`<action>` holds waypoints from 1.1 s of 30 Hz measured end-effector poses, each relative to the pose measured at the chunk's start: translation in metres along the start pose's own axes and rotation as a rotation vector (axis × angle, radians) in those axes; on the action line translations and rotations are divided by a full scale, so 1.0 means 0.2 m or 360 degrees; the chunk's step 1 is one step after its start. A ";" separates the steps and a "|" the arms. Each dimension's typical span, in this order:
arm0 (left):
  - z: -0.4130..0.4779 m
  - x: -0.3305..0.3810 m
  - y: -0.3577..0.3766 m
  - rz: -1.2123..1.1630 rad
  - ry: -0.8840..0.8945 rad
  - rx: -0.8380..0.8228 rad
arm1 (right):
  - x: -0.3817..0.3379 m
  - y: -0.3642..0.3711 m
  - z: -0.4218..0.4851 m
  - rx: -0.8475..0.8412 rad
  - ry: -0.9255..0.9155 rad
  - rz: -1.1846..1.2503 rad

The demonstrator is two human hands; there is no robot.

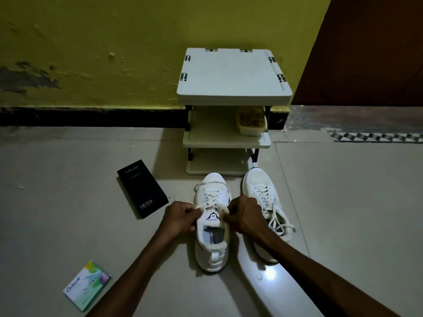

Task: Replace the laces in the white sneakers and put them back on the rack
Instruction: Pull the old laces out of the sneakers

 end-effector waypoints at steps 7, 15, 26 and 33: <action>-0.01 0.12 0.04 0.0335 0.0132 -0.0258 | -0.31 -0.07 -0.02 0.0231 -0.0484 -0.0671; 0.02 0.14 0.03 0.0547 0.0039 -0.0276 | -0.45 0.02 0.03 0.0120 -0.0739 -0.1086; 0.01 0.13 0.01 0.0554 0.0020 -0.0114 | -0.07 -0.19 0.11 0.0358 0.0002 -0.0207; 0.01 0.15 0.04 0.0681 0.0008 -0.0119 | -0.41 -0.05 0.05 0.0035 -0.0593 -0.0988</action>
Point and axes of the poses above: each hand's wrist, its own z-axis towards the middle knuckle, its own y-axis out of the palm, x = y × z, the point moved 9 cm from there along z, towards the middle knuckle, and after that the axes turned 13 degrees about -z, right-handed, at the moved point
